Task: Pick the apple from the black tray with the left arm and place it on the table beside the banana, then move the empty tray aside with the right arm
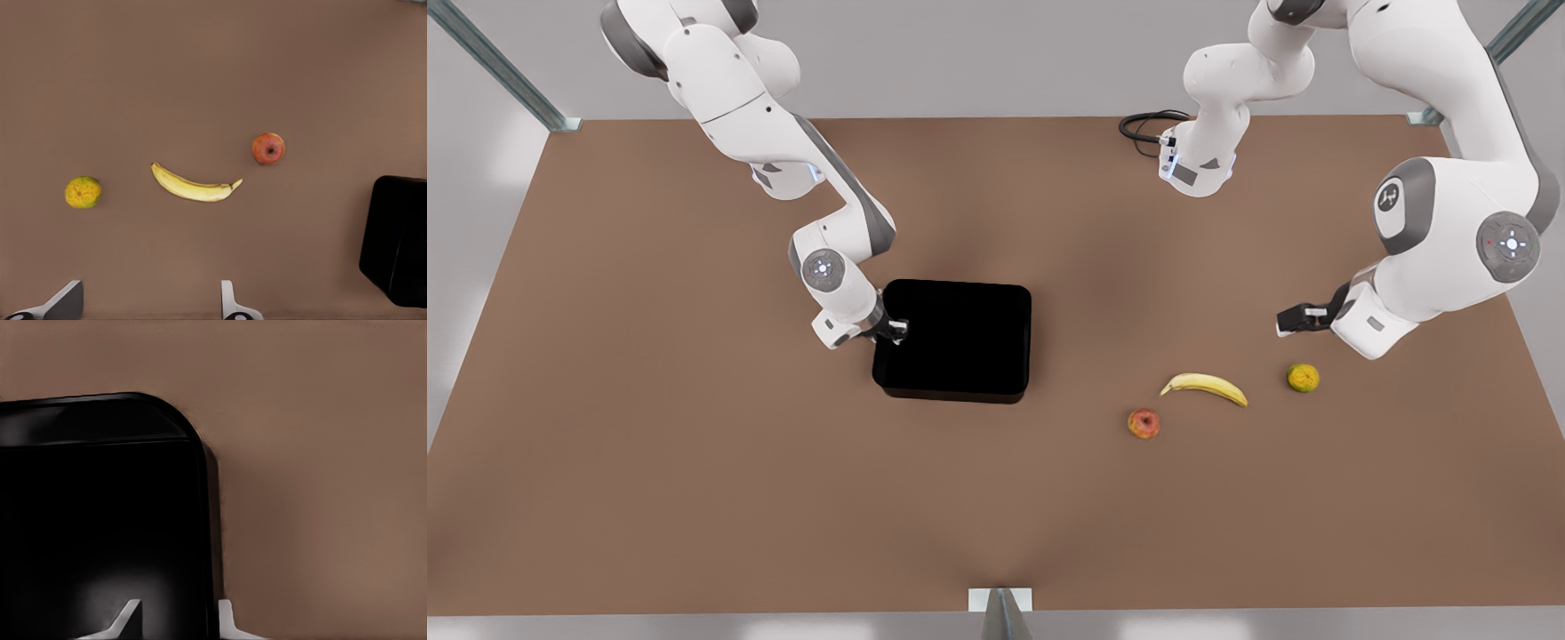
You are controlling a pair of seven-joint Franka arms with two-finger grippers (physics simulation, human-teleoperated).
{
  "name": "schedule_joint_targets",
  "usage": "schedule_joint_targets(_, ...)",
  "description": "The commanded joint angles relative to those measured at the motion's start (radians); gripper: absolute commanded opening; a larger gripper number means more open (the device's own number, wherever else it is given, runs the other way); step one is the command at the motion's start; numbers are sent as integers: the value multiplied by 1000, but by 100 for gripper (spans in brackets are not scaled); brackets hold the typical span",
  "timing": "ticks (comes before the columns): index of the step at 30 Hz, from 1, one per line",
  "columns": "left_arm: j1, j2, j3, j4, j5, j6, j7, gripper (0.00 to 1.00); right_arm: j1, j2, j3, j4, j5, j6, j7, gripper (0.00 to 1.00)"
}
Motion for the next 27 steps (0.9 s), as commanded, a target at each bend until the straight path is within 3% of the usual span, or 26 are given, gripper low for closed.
schedule_joint_targets(1, 2, -3, 0, 0, 0, -18, 81, 100, 0, -1, 0, 0, -1, 11, -15, 48)
schedule_joint_targets(5, 2, -3, 0, 1, 2, -21, 81, 100, -9, -1, 0, -5, -1, 11, -36, 33)
schedule_joint_targets(27, 6, -4, 6, 4, 5, -27, 79, 100, -11, 8, -2, -3, -1, 10, -44, 22)
